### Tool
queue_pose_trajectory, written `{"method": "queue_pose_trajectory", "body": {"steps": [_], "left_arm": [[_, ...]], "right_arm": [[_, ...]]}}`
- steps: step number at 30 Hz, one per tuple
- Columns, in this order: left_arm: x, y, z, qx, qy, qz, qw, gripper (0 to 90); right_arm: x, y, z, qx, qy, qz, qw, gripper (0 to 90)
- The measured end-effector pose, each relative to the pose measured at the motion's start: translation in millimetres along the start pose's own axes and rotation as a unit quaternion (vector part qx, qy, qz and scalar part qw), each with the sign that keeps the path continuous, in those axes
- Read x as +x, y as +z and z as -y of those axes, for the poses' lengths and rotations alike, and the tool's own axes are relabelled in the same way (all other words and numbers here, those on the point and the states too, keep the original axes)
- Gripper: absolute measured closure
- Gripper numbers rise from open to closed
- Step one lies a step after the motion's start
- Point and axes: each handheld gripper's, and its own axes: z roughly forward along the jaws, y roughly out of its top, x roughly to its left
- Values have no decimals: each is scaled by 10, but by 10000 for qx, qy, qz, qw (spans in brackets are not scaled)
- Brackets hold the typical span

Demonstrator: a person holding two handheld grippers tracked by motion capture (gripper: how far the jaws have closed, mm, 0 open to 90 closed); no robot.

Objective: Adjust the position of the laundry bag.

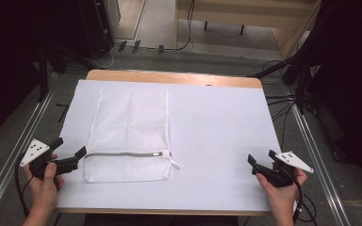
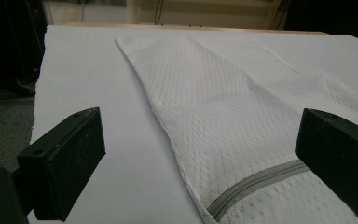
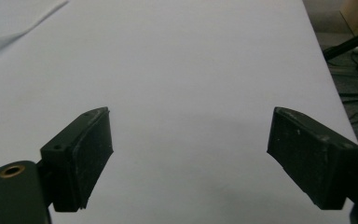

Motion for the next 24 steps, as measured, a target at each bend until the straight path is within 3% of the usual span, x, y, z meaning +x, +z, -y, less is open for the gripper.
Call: {"method": "queue_pose_trajectory", "body": {"steps": [5, 7, 9, 17, 20, 24], "left_arm": [[-11, 2, 11, 8, 6, -15, 10000, 18], [-13, 1, 16, 21, 22, -21, 10000, 18], [-14, 2, 18, 17, 10, -29, 10000, 17], [-10, 3, 25, 15, 5, -22, 10000, 18], [-17, 3, 30, 15, 10, -5, 10000, 18], [-12, 1, 29, 39, 0, 11, 10000, 18]], "right_arm": [[333, 17, -128, -153, -236, -208, 9994, 299], [522, 70, -208, -221, -273, -431, 9985, 385], [682, 144, -269, -226, -416, -553, 9973, 401], [1398, 541, -453, 20, -536, -1120, 9923, 555], [1620, 703, -485, 158, -655, -1261, 9897, 596], [1887, 955, -509, 409, -611, -1394, 9875, 617]]}}
